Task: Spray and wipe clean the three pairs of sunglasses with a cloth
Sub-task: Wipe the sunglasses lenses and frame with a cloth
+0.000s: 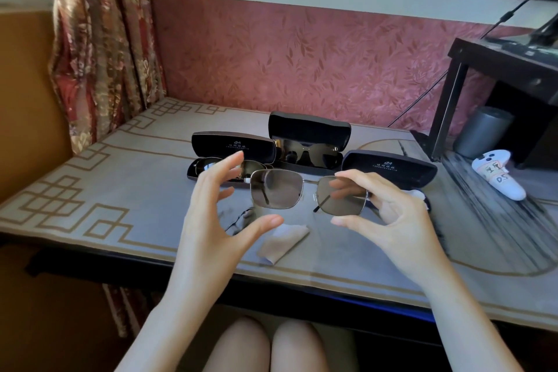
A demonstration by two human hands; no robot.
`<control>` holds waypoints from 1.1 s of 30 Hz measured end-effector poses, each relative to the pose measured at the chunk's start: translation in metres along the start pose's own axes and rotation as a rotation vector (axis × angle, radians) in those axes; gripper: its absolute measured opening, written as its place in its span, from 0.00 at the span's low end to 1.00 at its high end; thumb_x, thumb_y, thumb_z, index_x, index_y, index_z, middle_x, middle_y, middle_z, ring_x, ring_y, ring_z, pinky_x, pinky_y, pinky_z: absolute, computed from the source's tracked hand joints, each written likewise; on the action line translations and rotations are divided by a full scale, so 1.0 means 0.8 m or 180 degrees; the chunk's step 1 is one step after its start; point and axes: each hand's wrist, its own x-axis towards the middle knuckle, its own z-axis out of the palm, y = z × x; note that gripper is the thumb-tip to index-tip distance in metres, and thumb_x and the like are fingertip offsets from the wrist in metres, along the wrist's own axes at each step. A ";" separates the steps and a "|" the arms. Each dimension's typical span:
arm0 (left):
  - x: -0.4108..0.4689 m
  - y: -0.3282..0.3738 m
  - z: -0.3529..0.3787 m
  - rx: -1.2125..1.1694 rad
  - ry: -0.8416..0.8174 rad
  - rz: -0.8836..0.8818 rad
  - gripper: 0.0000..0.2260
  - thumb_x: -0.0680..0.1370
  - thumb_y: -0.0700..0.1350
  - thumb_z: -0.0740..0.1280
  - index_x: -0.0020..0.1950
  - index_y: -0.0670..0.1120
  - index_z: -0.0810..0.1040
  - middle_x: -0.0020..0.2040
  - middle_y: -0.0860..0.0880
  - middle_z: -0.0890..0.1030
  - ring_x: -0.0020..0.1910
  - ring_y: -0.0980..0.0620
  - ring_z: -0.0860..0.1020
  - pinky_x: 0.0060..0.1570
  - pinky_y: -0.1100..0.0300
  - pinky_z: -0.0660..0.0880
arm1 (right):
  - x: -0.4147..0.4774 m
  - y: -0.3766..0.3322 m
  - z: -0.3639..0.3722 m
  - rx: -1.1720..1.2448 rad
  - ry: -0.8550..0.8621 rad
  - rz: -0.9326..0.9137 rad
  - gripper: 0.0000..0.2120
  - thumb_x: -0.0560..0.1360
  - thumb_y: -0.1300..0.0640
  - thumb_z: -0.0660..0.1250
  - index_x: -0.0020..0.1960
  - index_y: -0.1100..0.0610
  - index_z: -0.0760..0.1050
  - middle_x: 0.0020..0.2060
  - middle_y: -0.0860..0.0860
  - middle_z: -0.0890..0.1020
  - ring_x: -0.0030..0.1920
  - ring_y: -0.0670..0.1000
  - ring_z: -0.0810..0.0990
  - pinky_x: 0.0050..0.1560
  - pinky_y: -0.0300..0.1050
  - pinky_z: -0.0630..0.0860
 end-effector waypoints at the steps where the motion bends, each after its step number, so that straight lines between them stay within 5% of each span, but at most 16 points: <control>1: 0.003 0.004 -0.002 -0.0068 -0.0030 0.0034 0.34 0.66 0.59 0.75 0.69 0.58 0.68 0.65 0.60 0.73 0.65 0.63 0.71 0.61 0.72 0.68 | 0.000 -0.001 0.001 0.0022 0.0012 -0.0020 0.25 0.67 0.62 0.76 0.61 0.48 0.77 0.53 0.46 0.82 0.59 0.53 0.79 0.65 0.56 0.72; 4: 0.006 0.016 -0.005 -0.0643 -0.0072 -0.0273 0.27 0.68 0.55 0.76 0.66 0.55 0.74 0.61 0.62 0.78 0.63 0.65 0.74 0.59 0.72 0.71 | 0.001 -0.004 0.003 0.0080 0.0060 -0.0036 0.25 0.67 0.61 0.77 0.61 0.49 0.78 0.54 0.47 0.82 0.60 0.52 0.79 0.66 0.52 0.72; 10: 0.004 0.029 -0.007 -0.1207 0.0080 -0.0619 0.13 0.78 0.47 0.62 0.60 0.51 0.81 0.55 0.58 0.84 0.57 0.59 0.80 0.54 0.66 0.77 | 0.001 -0.009 0.008 0.0120 0.0021 0.0017 0.25 0.65 0.61 0.75 0.61 0.55 0.77 0.54 0.48 0.82 0.60 0.50 0.79 0.67 0.48 0.71; 15: 0.006 0.037 -0.012 -0.1274 -0.0057 -0.0594 0.18 0.71 0.48 0.68 0.61 0.53 0.79 0.56 0.60 0.83 0.56 0.60 0.80 0.52 0.71 0.75 | 0.003 -0.015 0.010 0.0223 0.0088 0.0019 0.25 0.64 0.61 0.75 0.60 0.54 0.78 0.54 0.49 0.83 0.60 0.51 0.79 0.67 0.46 0.72; 21: 0.007 0.022 -0.020 -0.1260 -0.0302 -0.0388 0.31 0.63 0.45 0.81 0.64 0.59 0.78 0.63 0.58 0.79 0.63 0.56 0.78 0.60 0.61 0.76 | 0.008 -0.017 0.013 0.0359 0.0051 0.0086 0.25 0.64 0.61 0.74 0.60 0.53 0.77 0.56 0.50 0.83 0.61 0.51 0.79 0.67 0.48 0.72; 33: 0.010 0.018 -0.039 -0.0433 0.0073 0.0306 0.25 0.65 0.48 0.79 0.61 0.54 0.78 0.57 0.59 0.82 0.60 0.58 0.79 0.62 0.64 0.73 | 0.017 -0.023 0.029 0.0411 -0.0114 0.0065 0.25 0.65 0.62 0.76 0.60 0.50 0.78 0.55 0.49 0.83 0.61 0.50 0.79 0.68 0.49 0.71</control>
